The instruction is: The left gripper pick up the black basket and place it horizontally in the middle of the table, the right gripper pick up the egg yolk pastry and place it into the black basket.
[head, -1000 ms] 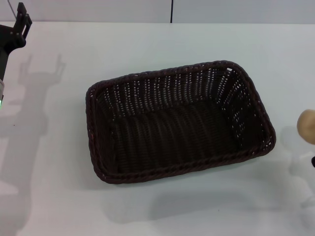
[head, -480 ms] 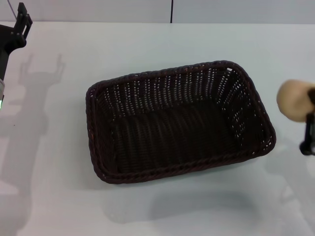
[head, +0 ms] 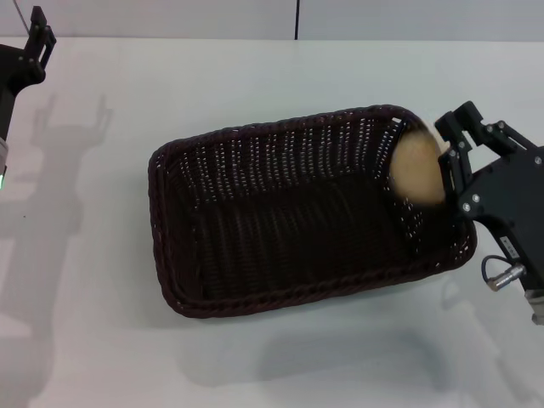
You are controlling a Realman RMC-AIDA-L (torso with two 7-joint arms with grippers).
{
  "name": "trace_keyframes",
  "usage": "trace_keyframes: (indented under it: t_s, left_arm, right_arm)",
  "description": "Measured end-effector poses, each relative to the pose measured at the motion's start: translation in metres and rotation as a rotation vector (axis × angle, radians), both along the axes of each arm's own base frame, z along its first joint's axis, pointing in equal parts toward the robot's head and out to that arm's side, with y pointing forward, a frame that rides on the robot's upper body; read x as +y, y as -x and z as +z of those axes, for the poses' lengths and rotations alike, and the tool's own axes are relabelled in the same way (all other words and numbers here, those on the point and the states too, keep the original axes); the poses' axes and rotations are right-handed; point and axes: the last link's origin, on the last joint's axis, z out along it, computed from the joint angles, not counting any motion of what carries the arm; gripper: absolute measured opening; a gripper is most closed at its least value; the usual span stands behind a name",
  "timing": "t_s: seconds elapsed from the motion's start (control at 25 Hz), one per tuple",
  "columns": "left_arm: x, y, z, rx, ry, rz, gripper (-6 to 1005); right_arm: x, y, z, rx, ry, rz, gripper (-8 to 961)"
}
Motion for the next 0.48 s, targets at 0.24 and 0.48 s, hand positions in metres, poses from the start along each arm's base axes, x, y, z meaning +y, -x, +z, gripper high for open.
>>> trace_keyframes:
  t_s: [0.24,0.48]
  left_arm:
    - [0.000,0.001,0.000,0.001,0.000,0.002,802]
    - [-0.006,0.005,0.001,-0.001,-0.007,0.012,802]
  right_arm:
    - [-0.005,-0.004,0.005,0.018,-0.029,-0.012,137]
    - [-0.033,-0.035,0.033,0.052,-0.206,-0.144,476]
